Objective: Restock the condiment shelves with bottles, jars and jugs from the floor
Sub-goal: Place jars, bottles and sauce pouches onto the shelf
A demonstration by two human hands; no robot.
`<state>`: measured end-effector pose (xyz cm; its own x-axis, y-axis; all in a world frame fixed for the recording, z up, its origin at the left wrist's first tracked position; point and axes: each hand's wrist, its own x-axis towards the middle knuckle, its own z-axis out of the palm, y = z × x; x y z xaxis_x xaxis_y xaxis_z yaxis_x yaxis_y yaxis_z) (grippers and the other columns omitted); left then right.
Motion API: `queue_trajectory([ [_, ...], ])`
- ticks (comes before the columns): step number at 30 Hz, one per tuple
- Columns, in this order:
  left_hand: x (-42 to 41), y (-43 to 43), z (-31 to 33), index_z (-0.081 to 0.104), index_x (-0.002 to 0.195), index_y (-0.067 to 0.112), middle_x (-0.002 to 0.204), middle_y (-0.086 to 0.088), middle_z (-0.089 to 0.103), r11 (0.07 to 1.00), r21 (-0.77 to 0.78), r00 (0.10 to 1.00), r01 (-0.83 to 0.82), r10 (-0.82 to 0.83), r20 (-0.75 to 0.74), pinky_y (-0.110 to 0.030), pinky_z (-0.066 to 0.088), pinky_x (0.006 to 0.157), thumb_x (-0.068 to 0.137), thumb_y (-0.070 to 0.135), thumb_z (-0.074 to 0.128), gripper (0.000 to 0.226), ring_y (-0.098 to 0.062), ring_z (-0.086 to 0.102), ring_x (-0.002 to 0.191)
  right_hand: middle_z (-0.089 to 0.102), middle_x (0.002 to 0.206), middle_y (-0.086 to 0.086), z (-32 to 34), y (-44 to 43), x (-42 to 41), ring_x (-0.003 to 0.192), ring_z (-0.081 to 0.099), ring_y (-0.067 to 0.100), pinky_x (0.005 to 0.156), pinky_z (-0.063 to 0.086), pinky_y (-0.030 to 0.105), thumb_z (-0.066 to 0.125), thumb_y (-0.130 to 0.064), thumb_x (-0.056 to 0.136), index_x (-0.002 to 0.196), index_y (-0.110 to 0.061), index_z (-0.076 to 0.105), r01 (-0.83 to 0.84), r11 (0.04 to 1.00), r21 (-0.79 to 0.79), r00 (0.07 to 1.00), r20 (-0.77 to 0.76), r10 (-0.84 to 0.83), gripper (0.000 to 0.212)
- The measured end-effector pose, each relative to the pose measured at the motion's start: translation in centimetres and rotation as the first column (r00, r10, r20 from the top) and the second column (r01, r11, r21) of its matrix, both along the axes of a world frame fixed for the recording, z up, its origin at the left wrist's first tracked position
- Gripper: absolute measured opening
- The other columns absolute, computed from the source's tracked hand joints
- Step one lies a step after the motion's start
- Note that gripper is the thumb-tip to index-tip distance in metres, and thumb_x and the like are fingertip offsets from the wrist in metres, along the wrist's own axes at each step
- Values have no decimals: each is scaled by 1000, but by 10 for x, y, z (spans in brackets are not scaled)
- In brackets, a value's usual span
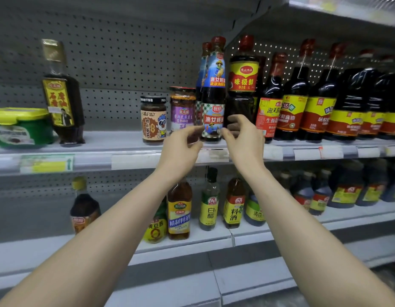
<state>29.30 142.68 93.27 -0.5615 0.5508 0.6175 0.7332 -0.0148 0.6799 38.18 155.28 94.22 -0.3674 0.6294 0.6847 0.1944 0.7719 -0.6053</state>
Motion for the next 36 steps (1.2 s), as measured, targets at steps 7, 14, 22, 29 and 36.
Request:
queue_trajectory([
  [7,20,-60,-39,68,120,18,113,4,71,998,-19,995,62,-61,76,-32,50,101,92,9,62,30,-8,64,105,75,98,-2,-49,-65,40,94,68,22,87,52,41,57,-18,96,105,-21,71,40,999,18,992,119,-42,18],
  [14,51,-123,-114,71,111,17,102,6,72,990,-65,976,127,-113,185,-21,53,88,88,5,62,28,-7,67,96,64,79,-1,-135,-139,91,78,61,25,64,38,35,49,-6,88,86,-14,61,15,999,-47,968,249,-3,14],
  [22,88,-181,-219,69,113,10,104,-3,72,963,-169,904,210,-126,409,-25,52,92,91,-2,59,27,-9,67,97,64,89,3,-224,-188,150,87,65,26,77,50,46,45,-5,88,85,-16,58,-12,974,-226,942,323,87,17],
  [29,100,-221,-315,68,116,9,104,0,71,929,-313,840,198,4,543,-7,47,85,93,-2,59,26,1,64,90,65,92,1,-323,-216,163,82,61,19,75,49,38,53,-2,92,90,-16,63,-79,910,-407,885,392,253,17],
  [36,95,-257,-428,67,112,22,103,10,71,859,-489,741,151,228,631,-12,49,88,94,5,62,25,3,64,96,70,99,0,-440,-229,162,93,64,13,80,49,26,58,-11,97,105,-12,68,-46,788,-614,751,499,433,13],
])
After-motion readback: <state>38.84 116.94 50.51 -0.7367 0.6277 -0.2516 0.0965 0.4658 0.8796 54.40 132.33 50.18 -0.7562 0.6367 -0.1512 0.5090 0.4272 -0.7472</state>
